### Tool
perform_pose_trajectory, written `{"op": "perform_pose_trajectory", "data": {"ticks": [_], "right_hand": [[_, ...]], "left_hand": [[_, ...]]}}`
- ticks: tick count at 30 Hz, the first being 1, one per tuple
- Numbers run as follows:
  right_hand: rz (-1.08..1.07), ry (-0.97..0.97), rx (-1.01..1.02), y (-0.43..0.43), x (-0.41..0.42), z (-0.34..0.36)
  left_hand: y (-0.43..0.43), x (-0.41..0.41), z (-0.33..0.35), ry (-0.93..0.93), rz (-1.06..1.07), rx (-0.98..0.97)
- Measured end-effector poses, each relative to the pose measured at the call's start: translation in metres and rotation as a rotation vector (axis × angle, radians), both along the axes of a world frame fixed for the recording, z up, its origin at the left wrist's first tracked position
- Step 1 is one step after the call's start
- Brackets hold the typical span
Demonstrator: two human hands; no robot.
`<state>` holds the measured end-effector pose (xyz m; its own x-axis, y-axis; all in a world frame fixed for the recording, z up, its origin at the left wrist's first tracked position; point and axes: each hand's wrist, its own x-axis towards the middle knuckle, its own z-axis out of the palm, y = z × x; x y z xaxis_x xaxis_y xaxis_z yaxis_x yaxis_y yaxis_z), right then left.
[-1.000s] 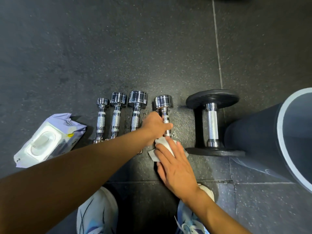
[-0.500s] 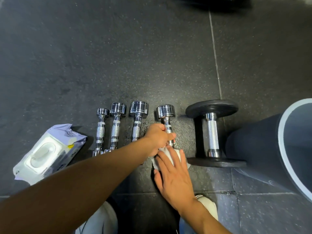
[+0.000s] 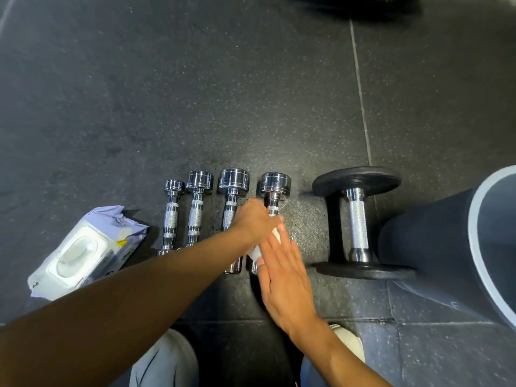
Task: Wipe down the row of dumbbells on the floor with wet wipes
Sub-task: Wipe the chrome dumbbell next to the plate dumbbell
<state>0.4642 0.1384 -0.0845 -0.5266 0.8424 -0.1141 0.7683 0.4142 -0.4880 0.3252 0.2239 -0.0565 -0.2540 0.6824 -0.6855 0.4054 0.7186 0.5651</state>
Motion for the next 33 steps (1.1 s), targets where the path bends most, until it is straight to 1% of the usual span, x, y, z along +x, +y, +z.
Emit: {"op": "perform_pose_trajectory", "data": {"ticks": [4, 5, 7, 9, 11, 15, 17, 21, 26, 29, 31, 33], "right_hand": [[-0.070, -0.170, 0.085, 0.020, -0.015, 0.013], [-0.081, -0.177, 0.091, 0.021, -0.016, 0.015], [-0.084, -0.104, 0.043, 0.016, -0.011, 0.019], [-0.094, -0.007, -0.077, 0.008, -0.004, 0.022], [-0.087, 0.014, -0.122, 0.001, 0.001, 0.025], [-0.076, 0.034, -0.107, 0.010, -0.002, 0.019], [-0.038, 0.023, -0.084, 0.021, -0.007, 0.018], [0.037, 0.020, -0.045, 0.054, -0.021, 0.020], [0.158, -0.069, -0.058, 0.095, -0.028, 0.011], [0.131, -0.010, -0.207, 0.101, -0.027, 0.019], [0.138, -0.042, -0.340, 0.097, -0.026, 0.026], [0.191, -0.086, -0.426, 0.086, -0.024, 0.032]], "left_hand": [[0.004, -0.009, -0.001, -0.146, 0.047, -0.073], [0.003, -0.012, -0.001, -0.203, 0.062, -0.098], [0.003, -0.016, 0.001, -0.308, 0.107, -0.152], [0.003, -0.018, 0.007, -0.397, 0.159, -0.192], [0.004, -0.020, 0.012, -0.446, 0.177, -0.199], [0.005, -0.026, 0.014, -0.448, 0.144, -0.210], [0.005, -0.028, 0.014, -0.434, 0.135, -0.205], [0.003, -0.033, 0.019, -0.478, 0.161, -0.207], [0.008, -0.038, 0.029, -0.452, 0.220, -0.133], [0.009, -0.041, 0.031, -0.380, 0.121, -0.157], [0.007, -0.043, 0.034, -0.340, 0.046, -0.195], [0.002, -0.043, 0.037, -0.289, -0.054, -0.242]]}}
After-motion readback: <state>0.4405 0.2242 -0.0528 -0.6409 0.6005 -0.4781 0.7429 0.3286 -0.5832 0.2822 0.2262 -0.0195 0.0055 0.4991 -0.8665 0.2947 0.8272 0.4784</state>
